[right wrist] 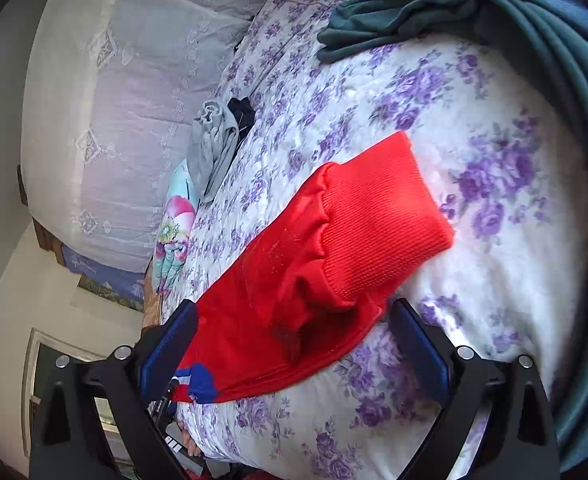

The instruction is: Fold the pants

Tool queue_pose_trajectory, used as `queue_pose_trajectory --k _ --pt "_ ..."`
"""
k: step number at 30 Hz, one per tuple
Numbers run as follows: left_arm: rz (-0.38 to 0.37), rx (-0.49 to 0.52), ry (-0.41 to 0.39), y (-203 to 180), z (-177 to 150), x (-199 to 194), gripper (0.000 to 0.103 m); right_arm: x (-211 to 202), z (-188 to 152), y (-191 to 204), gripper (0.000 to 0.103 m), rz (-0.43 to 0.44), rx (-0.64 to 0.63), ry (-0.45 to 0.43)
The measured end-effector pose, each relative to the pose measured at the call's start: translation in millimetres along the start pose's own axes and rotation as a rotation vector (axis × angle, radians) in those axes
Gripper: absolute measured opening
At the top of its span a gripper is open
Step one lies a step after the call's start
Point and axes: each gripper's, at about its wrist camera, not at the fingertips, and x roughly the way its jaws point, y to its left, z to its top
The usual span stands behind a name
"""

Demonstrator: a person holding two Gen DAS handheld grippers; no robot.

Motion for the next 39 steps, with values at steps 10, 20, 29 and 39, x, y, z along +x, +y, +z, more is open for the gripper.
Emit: queue_pose_trajectory --k 10,20,29,39 --pt "-0.001 -0.001 0.0 0 0 0 0.099 10 1 3 0.098 -0.044 -0.025 -0.109" --pt "-0.021 -0.01 -0.004 0 -1 -3 0.099 13 0 16 0.032 -0.071 -0.205 -0.245" --pt "-0.025 -0.012 -0.005 0 -1 -3 0.099 29 10 -4 0.028 -0.147 -0.185 -0.191" --pt "-0.047 -0.032 -0.017 1 -2 -6 0.099 77 -60 176 0.03 -0.398 -1.028 -0.265"
